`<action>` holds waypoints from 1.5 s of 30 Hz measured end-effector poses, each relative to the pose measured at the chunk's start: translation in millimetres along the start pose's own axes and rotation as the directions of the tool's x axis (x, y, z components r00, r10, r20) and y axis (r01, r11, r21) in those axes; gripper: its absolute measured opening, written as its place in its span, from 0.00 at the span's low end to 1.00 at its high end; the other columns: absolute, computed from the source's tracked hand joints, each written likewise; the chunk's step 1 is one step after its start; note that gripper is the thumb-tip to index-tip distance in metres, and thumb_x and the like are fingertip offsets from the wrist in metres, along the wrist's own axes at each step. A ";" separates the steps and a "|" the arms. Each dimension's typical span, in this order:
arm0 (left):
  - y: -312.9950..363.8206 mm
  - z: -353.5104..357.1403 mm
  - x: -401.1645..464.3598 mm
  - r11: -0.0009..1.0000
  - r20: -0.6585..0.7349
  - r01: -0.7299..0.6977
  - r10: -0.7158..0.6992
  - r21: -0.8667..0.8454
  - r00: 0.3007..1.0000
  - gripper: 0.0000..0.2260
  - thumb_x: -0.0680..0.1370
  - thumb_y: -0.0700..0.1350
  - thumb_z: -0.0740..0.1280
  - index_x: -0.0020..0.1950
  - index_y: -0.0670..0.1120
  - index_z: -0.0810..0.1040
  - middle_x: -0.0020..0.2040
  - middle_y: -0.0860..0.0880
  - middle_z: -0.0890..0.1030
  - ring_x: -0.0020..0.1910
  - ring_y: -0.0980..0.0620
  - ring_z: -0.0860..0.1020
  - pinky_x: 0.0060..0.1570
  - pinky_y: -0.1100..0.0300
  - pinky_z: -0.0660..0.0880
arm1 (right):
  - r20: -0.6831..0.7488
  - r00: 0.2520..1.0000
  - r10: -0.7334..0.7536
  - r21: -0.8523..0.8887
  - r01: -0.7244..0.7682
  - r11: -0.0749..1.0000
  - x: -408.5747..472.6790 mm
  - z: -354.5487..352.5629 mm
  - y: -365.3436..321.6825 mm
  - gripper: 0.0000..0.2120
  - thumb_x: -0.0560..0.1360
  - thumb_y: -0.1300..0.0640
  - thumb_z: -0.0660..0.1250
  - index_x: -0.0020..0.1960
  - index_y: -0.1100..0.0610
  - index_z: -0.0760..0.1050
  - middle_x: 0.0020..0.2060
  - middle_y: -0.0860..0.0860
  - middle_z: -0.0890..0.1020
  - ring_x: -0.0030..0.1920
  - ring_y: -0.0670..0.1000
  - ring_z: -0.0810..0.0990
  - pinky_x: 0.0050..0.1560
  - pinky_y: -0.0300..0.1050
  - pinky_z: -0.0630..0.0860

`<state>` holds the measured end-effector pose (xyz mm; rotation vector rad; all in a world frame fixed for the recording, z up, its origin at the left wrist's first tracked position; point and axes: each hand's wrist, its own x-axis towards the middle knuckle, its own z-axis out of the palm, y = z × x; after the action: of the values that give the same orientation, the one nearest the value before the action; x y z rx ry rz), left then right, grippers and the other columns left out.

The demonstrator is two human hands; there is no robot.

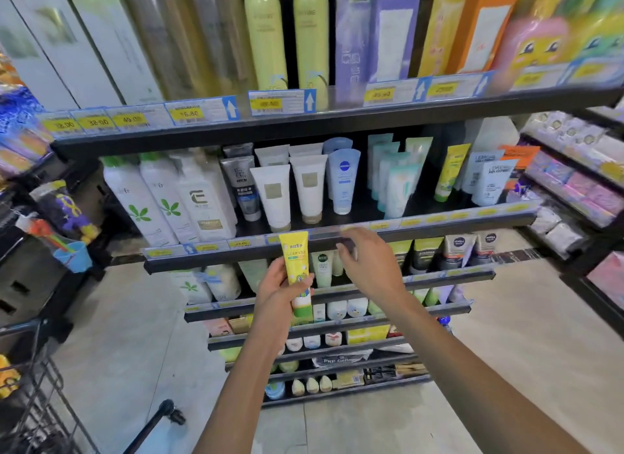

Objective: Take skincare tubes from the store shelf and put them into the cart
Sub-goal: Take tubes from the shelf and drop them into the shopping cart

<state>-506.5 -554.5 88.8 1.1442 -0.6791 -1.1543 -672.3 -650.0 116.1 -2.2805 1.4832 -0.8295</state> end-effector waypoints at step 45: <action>-40.9 353.9 145.5 0.803 0.057 -0.290 0.306 0.521 0.950 0.17 0.74 0.37 0.77 0.58 0.49 0.77 0.51 0.52 0.84 0.49 0.57 0.83 0.56 0.52 0.81 | 0.037 0.999 0.029 -0.385 -0.012 0.923 73.0 -196.7 329.4 0.18 0.82 0.43 0.61 0.53 0.56 0.80 0.53 0.52 0.81 0.55 0.56 0.77 0.56 0.54 0.77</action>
<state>-788.3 -810.2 145.5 1.4421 -1.1558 -0.6894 -1011.6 -843.4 118.3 -2.5295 1.7778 -0.5119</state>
